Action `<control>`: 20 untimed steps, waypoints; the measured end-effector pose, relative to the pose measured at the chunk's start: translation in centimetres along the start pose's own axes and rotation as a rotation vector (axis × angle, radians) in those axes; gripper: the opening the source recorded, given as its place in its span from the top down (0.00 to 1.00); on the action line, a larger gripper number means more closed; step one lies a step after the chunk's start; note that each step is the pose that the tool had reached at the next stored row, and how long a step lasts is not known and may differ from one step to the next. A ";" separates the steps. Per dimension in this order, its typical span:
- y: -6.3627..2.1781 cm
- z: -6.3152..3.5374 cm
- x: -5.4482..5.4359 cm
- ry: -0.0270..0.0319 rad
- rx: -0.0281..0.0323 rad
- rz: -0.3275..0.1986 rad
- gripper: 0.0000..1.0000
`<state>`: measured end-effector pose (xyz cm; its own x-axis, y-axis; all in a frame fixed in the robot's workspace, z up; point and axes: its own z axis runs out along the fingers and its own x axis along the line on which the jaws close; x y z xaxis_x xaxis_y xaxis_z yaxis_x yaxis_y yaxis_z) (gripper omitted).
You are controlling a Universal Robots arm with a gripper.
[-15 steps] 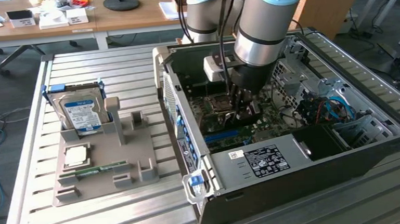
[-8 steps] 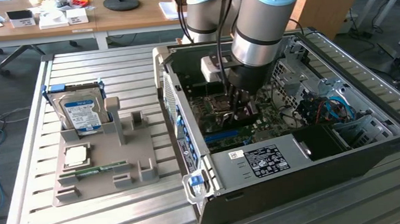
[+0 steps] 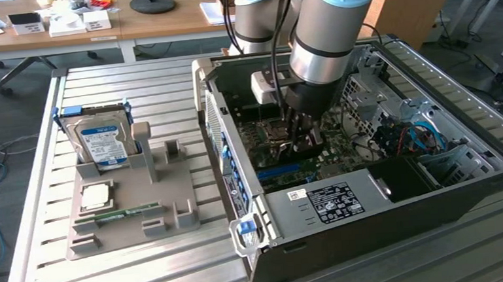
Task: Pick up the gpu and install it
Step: 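Insert the gpu into the slot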
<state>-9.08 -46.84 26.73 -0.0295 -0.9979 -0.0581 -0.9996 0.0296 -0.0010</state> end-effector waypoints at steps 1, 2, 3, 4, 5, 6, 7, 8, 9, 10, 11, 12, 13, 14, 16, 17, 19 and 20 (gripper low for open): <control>0.05 0.01 0.0 0.0000 0.0001 0.000 0.73; 0.11 0.01 0.0 0.0000 0.0000 0.000 0.73; 0.17 0.01 0.0 0.0000 0.0000 0.000 0.73; 0.24 0.02 0.0 -0.0001 0.0001 0.000 0.73; 0.29 0.02 0.0 -0.0001 0.0001 0.000 0.73; 0.33 0.02 0.0 0.0000 0.0000 0.000 0.73; 0.34 0.02 0.0 0.0000 0.0000 0.000 0.73; 0.34 0.02 0.0 0.0000 0.0000 0.000 0.73; 0.34 0.02 0.0 0.0000 0.0000 0.000 0.73; 0.34 0.02 0.0 0.0000 0.0000 0.000 0.73; 0.34 0.02 0.0 0.0000 0.0000 0.000 0.73; 0.38 0.03 0.0 -0.0001 0.0000 0.000 0.73; 0.45 0.03 0.0 -0.0001 0.0000 0.000 0.73; 0.53 0.03 0.0 -0.0001 0.0000 0.000 0.73; 0.58 0.03 0.0 -0.0001 0.0000 0.000 0.73; 0.58 0.03 0.0 0.0000 0.0000 0.000 0.73; 0.59 0.06 0.0 -0.0001 0.0000 0.000 0.73; 0.60 0.13 0.0 -0.0002 0.0001 0.000 0.73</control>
<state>-9.68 -46.85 26.60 -0.0294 -0.9979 -0.0582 -0.9996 0.0295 -0.0010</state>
